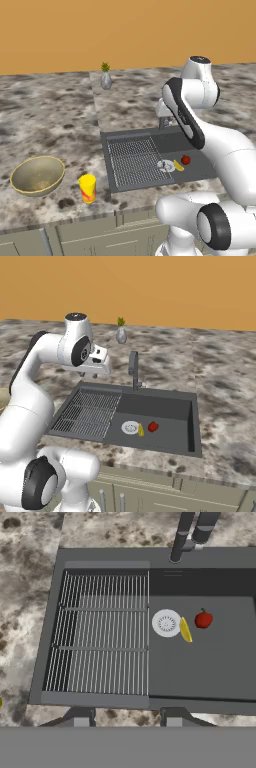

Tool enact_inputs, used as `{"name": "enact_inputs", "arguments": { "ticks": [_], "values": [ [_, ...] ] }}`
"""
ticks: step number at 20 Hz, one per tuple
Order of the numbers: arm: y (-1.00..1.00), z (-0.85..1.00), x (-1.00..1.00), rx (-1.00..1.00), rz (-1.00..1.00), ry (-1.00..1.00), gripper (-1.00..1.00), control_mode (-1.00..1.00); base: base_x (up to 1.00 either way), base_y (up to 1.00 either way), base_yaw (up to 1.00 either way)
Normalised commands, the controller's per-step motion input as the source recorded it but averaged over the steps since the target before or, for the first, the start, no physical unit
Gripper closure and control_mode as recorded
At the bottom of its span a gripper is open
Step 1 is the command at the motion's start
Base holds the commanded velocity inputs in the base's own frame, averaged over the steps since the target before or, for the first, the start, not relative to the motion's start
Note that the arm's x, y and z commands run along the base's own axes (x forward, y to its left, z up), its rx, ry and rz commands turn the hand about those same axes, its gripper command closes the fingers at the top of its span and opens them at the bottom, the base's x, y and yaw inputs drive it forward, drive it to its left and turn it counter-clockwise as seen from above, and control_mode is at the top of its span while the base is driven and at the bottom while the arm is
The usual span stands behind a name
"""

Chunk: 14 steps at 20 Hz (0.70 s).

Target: Remove the lemon wedge and bell pepper from the sink. Then move the bowl and cup from the counter to the sink for washing.

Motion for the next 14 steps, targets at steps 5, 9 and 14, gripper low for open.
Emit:
{"name": "enact_inputs", "arguments": {
  "ticks": [5,9,14],
  "values": [
    [0.00,0.00,-0.06,0.00,0.00,-0.01,-1.00,-1.00,0.00,0.00,0.00],
    [0.00,0.00,-0.13,0.00,0.00,-0.02,-1.00,-1.00,0.00,0.00,0.00],
    [-0.02,0.00,-0.22,0.01,0.00,-0.18,-1.00,-1.00,0.00,0.00,0.00]
  ]
}}
